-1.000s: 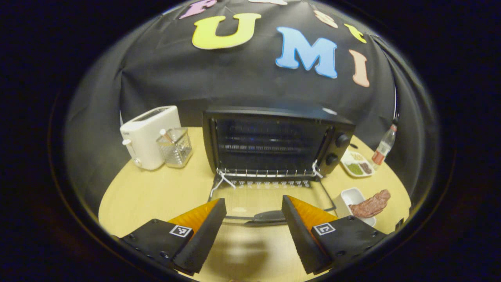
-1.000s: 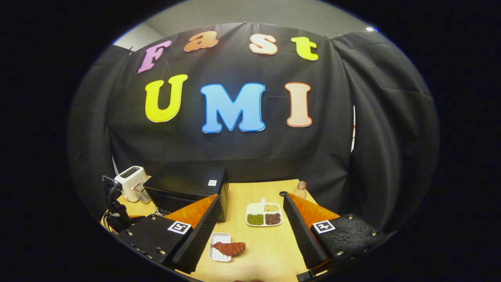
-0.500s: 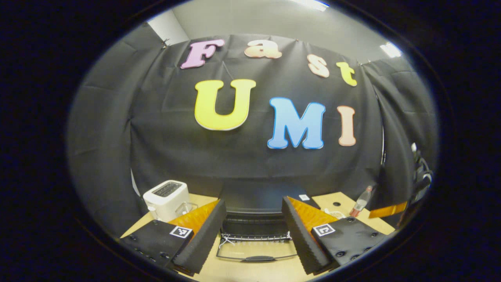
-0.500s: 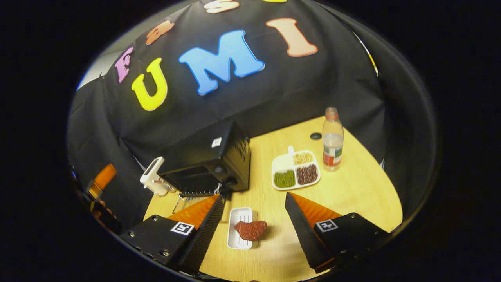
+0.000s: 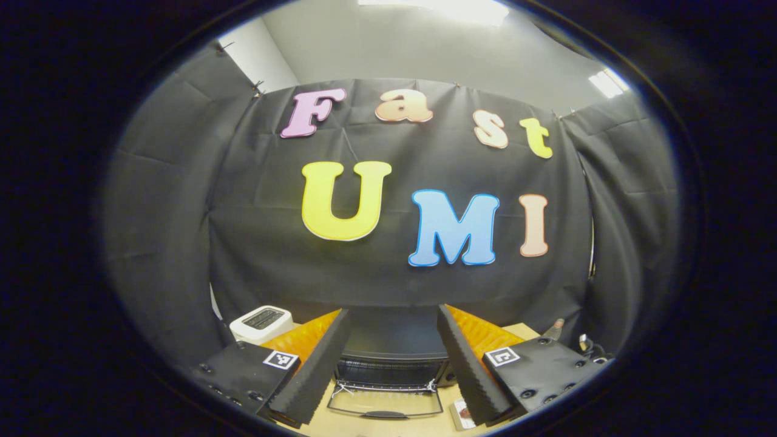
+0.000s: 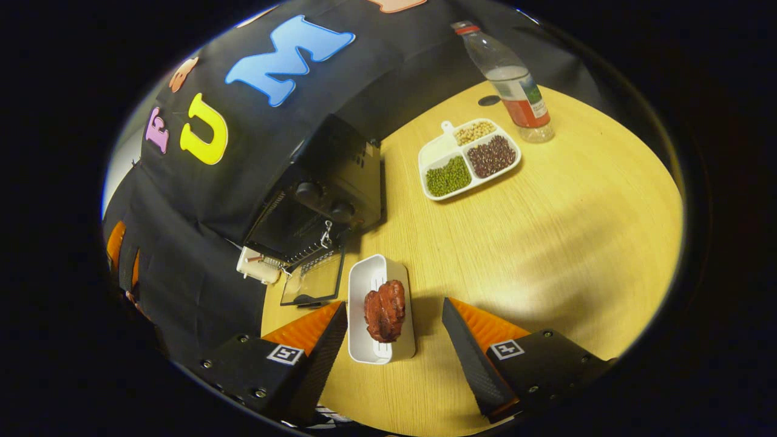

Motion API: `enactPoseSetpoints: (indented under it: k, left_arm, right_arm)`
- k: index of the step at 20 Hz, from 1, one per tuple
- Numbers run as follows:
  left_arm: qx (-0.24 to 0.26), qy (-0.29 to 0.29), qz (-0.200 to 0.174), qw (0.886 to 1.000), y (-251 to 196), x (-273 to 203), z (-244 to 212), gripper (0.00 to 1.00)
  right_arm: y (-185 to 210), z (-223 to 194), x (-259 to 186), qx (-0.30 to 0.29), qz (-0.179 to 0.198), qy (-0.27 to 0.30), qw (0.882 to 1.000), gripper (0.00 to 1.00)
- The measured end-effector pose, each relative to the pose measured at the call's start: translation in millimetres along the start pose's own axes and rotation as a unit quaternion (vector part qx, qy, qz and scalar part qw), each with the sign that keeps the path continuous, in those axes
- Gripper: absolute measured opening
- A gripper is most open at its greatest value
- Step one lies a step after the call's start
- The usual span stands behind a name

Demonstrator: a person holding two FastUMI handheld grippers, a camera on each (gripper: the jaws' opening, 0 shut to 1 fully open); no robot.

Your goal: Open the electric oven with the left hand, put the food in, and close the electric oven.

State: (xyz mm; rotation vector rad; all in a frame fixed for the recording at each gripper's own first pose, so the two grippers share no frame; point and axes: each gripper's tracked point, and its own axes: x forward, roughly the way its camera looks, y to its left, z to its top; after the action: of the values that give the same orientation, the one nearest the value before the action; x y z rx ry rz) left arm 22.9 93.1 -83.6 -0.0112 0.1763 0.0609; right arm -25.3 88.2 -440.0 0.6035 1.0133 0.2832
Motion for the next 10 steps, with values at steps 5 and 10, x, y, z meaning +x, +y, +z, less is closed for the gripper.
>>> enactPoseSetpoints:
  k: [5,10]
  left_arm:
    - [0.007,-0.039,0.002,0.999,-10,-6,42,0.98]
    - [0.012,-0.023,0.011,1.0,-12,-8,30,0.93]
  right_arm:
    - [0,-5,10,0.017,0.018,0.006,1.0,0.95]
    - [6,-11,13,0.028,0.046,0.022,0.998,0.81]
